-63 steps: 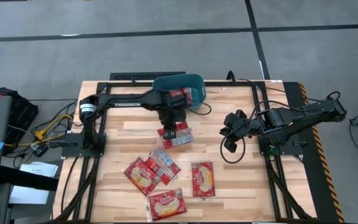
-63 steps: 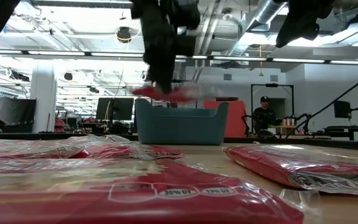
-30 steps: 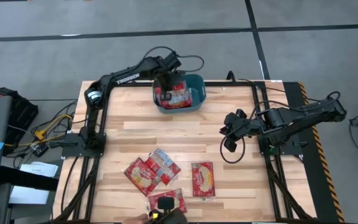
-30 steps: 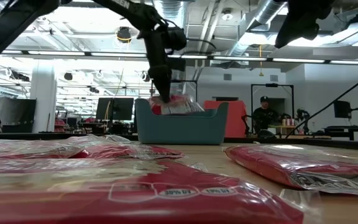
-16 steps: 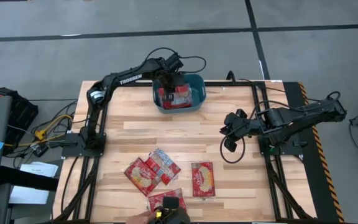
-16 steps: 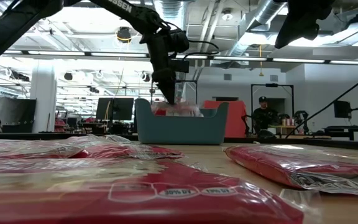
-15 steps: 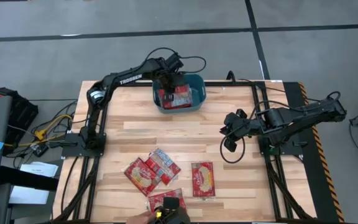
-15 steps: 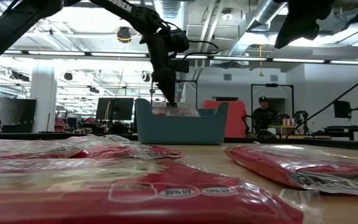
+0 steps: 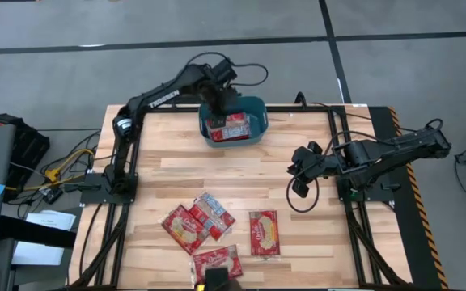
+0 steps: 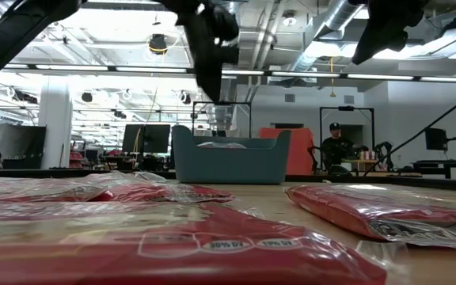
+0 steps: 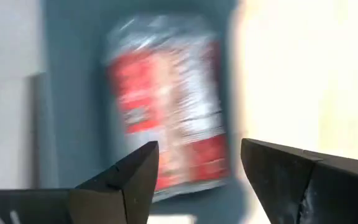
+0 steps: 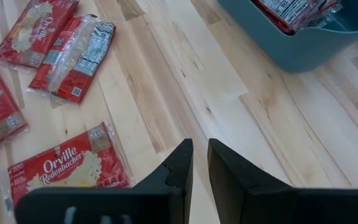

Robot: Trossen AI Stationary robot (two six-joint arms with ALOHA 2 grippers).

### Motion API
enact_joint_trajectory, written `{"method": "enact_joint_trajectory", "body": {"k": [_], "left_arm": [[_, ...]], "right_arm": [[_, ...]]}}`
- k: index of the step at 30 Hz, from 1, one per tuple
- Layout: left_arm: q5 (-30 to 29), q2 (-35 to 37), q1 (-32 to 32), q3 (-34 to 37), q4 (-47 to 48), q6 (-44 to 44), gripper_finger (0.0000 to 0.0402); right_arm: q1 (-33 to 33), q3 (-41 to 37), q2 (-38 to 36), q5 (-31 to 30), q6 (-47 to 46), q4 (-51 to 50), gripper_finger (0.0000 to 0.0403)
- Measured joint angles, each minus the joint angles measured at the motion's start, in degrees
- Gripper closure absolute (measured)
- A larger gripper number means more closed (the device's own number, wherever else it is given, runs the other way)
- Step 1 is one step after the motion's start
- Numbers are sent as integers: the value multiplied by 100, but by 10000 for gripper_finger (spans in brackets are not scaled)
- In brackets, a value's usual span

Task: Sort popcorn bags into baskets
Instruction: Put the red popcorn bag into the blue bin

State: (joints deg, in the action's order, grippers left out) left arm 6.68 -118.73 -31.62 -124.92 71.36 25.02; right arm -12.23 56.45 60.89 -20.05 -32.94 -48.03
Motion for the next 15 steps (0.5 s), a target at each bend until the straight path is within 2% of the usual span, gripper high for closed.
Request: {"method": "enact_joint_trajectory", "body": {"k": [3, 7, 11, 15], "left_arm": [[831, 167, 149, -414, 724, -366, 194], [1499, 541, 543, -389, 1403, -539, 204], [1805, 829, 1119, -36, 1607, -756, 207], [1857, 1254, 1781, 651, 1579, -953, 207]], "right_arm": [[-40, 0, 170, 25, 101, -20, 328], [-320, 0, 664, 84, 362, 44, 328], [-656, 2, 1254, 377, 687, 440, 328], [-867, 2, 1814, 753, 703, 927, 328]]}}
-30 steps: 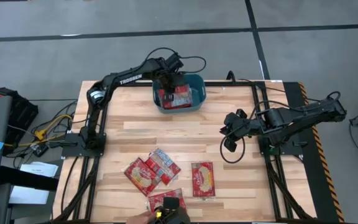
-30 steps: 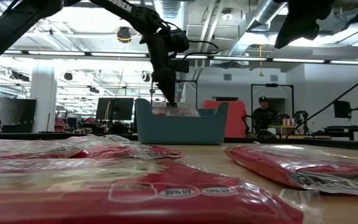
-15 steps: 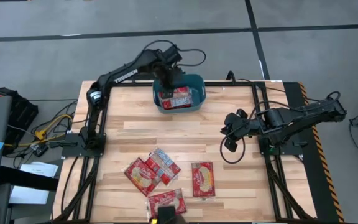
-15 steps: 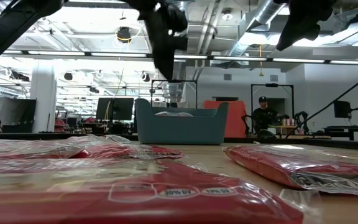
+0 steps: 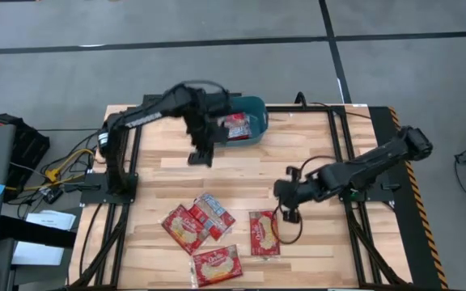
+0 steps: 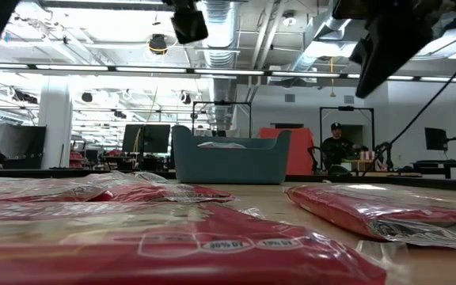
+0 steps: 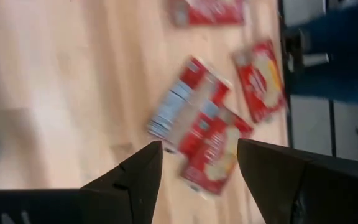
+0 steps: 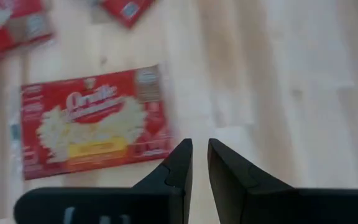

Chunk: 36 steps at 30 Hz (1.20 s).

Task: Sort popcorn bags into baskets
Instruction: Put the red popcorn bag into the blue bin

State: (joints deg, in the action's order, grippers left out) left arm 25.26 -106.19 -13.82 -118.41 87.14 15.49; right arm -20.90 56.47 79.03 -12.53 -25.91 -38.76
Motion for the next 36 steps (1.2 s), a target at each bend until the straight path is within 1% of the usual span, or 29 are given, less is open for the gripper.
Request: {"method": "enact_joint_trajectory", "body": {"k": [2, 4, 6, 9, 13, 18, 20, 23, 26, 29, 32, 36], "left_arm": [[0, 238, 316, 518, -198, -136, 207], [-2, 577, 589, 1157, -593, -348, 207], [-8, 980, 826, 1874, -1134, -608, 207], [-143, 1593, 1114, 3050, -2214, -1068, 207], [-352, 2351, 1304, 4388, -3439, -1727, 207], [-526, 2967, 1354, 5552, -4339, -2450, 207], [-580, 3128, 1354, 5879, -4579, -2678, 207], [-635, 3245, 1354, 6237, -4619, -2918, 207], [-645, 3269, 1357, 6418, -4601, -3059, 207], [-708, 3269, 1383, 6524, -4609, -3080, 207], [-946, 3269, 1392, 6614, -4684, -3076, 207], [-1382, 3269, 1389, 6747, -4873, -2804, 207]], "right_arm": [[-79, 2, 224, 213, -44, 408, 328], [-154, 2, 396, 324, -149, 678, 328], [-253, 4, 589, 383, -323, 947, 328], [-447, 4, 824, 393, -658, 1070, 328], [-743, 2, 1196, 451, -1208, 1348, 328], [-1085, 0, 1768, 552, -1901, 1706, 328], [-1147, 0, 1978, 651, -1997, 1878, 328], [-1050, 0, 2262, 711, -1994, 2117, 328], [-763, 5, 2441, 725, -1623, 2363, 328], [-282, 13, 2556, 752, -1004, 2619, 328], [323, 13, 2629, 794, -352, 2927, 328], [1137, 4, 2629, 797, -11, 3099, 328]]}}
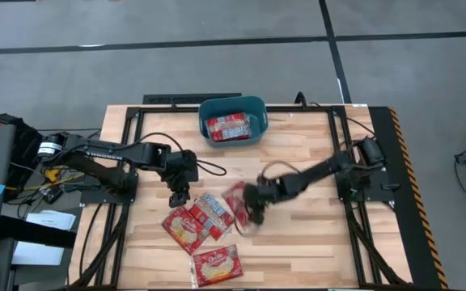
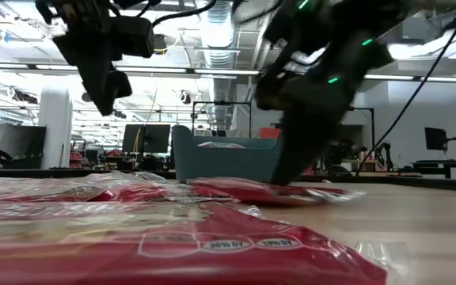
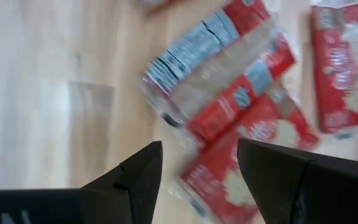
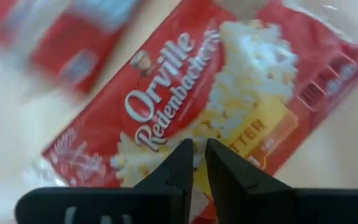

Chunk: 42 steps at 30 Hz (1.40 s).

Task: Sort popcorn bags into baskets
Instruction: Put the red popcorn bag into the blue bin

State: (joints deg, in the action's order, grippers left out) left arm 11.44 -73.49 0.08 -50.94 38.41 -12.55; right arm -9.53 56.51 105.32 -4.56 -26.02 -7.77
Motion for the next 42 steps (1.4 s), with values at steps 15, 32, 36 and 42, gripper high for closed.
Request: {"method": "enact_joint_trajectory", "body": {"k": [15, 32, 36, 42], "left_arm": [[15, -1016, 2, 167, -1883, 2861, 144], [305, -3140, 188, -562, -1469, 3605, 114], [289, -3224, 168, -614, -1368, 3573, 185], [302, -3265, 110, -661, -1300, 3654, 343]], "right_arm": [[205, 4, -1274, 339, -199, -297, 328], [-667, 0, -1556, -581, -1180, -1331, 328], [-701, 0, -1556, -776, -1301, -1443, 328], [-683, 0, -1556, -785, -1318, -1434, 328]]}}
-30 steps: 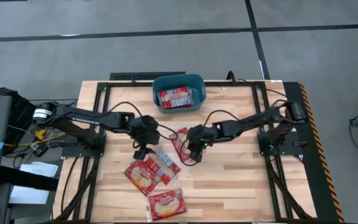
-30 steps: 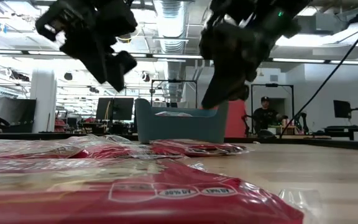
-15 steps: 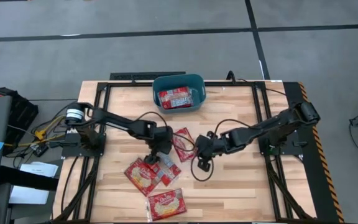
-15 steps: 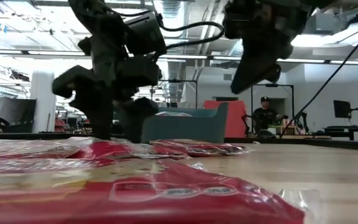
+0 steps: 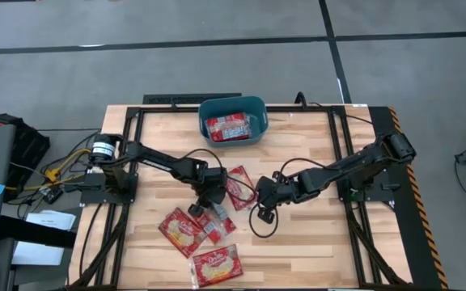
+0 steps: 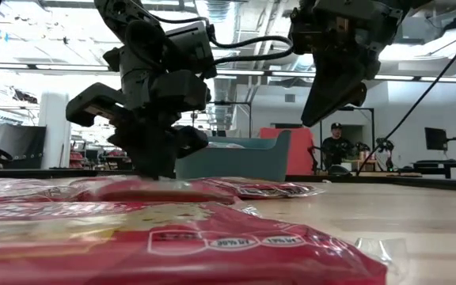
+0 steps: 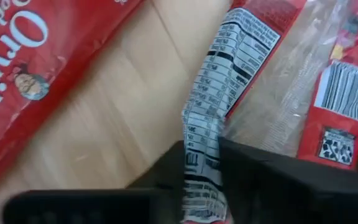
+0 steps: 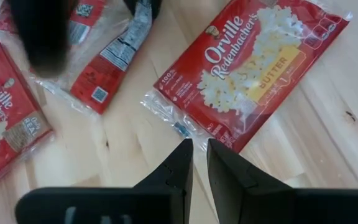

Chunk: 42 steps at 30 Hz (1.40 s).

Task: Sort popcorn bags into baskets
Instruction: Put the red popcorn bag into the blue bin

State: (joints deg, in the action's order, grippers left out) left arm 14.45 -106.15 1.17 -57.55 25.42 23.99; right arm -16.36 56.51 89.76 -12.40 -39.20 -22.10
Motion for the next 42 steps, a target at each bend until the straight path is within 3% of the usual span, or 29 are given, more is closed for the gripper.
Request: {"method": "enact_joint_trajectory", "body": {"k": [3, 10, 26, 31, 37, 42], "left_arm": [[1, 7, -50, -7, 35, 14, 390], [28, 66, -236, -251, 540, -229, 398], [31, 59, -874, -2405, 2650, -449, 401], [36, 61, -1092, -3163, 3199, -558, 401], [-2, 74, -1480, -4023, 3504, -544, 401], [-220, 74, -1920, -4517, 3541, -522, 401]], "right_arm": [[0, 0, 0, 2, 0, -12, 328], [0, 0, -2, 22, -42, -35, 328], [-15, -1, -751, 3, -151, -659, 328], [-98, 0, -1061, -330, -149, -892, 328], [-228, 0, -1286, -833, -232, -1148, 328], [-253, 0, -1322, -891, -302, -1380, 328]]}}
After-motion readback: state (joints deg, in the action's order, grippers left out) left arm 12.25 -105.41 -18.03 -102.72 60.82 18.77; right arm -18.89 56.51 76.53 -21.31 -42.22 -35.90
